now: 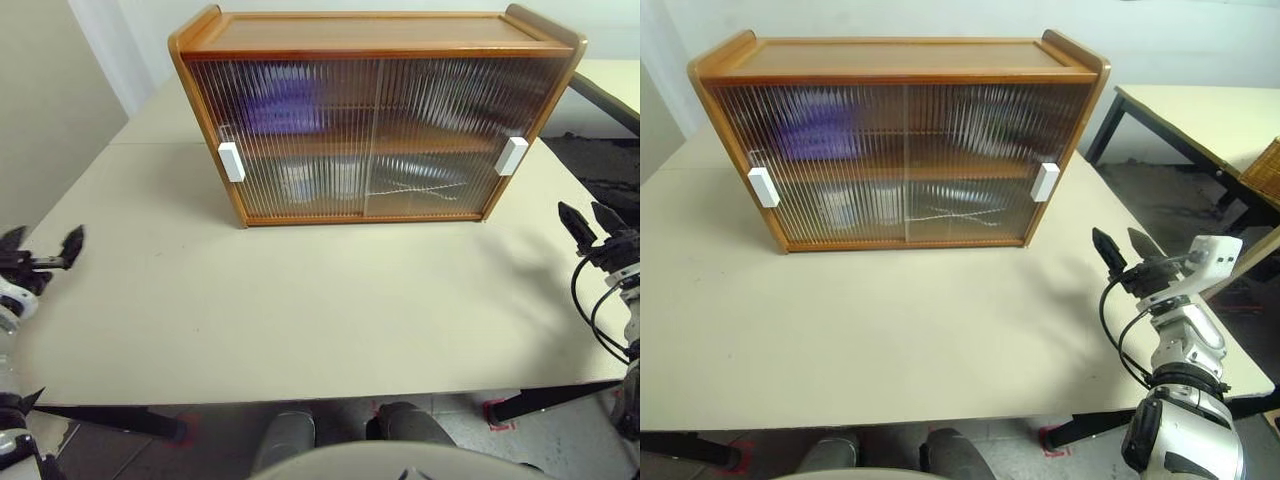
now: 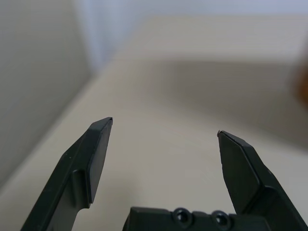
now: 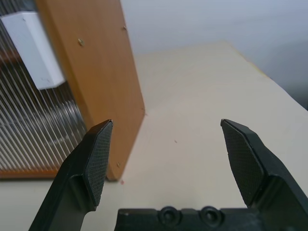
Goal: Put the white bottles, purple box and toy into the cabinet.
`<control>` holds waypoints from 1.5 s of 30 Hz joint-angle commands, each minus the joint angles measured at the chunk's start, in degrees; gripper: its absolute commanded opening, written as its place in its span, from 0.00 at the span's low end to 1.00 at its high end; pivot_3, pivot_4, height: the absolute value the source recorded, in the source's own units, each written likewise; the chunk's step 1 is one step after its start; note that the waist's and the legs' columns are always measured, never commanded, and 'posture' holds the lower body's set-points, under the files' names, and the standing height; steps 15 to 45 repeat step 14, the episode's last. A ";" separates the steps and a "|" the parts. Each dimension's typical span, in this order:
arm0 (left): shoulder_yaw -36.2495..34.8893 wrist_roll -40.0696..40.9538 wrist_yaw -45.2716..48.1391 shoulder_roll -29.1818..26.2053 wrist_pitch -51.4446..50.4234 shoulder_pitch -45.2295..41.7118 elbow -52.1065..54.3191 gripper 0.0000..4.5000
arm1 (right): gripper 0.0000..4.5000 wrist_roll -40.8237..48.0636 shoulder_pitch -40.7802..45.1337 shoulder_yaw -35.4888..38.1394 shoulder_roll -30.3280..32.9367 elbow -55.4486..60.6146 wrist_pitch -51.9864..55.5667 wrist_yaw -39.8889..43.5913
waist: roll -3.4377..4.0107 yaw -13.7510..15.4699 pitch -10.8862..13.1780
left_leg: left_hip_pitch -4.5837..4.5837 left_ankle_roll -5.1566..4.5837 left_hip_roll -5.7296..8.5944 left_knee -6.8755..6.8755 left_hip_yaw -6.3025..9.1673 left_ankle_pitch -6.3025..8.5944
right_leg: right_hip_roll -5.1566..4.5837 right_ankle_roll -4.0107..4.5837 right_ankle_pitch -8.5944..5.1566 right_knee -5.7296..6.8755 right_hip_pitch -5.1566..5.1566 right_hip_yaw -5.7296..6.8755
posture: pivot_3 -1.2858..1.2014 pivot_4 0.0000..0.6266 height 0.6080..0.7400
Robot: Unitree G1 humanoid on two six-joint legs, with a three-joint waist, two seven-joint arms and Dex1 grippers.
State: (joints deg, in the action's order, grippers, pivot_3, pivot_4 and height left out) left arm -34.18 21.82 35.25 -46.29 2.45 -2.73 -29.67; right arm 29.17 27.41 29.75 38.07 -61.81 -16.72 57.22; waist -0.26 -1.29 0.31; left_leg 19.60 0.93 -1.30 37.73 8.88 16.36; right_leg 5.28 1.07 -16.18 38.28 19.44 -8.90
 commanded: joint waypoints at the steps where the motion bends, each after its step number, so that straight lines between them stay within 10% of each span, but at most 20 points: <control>1: 1.03 -0.92 0.02 -0.39 -2.01 1.06 2.36 1.00 | 1.00 -1.72 2.06 -0.69 -0.60 -1.92 -1.07 -1.59 | -0.02 0.09 0.01 | -0.07 0.00 -0.02 -0.02 0.01 0.00 | 0.01 0.02 -0.01 0.00 -0.05 0.01 | 0.53 0.00 1.00; 45: -0.14 0.50 1.51 -1.36 -6.93 4.02 10.40 1.00 | 1.00 -2.17 -0.49 0.89 -1.69 -1.13 -3.87 -3.30 | -0.04 0.61 0.04 | -0.33 0.00 -0.14 -0.04 0.07 0.00 | -0.02 0.29 -0.22 0.00 -0.30 -0.03 | 0.52 0.00 1.00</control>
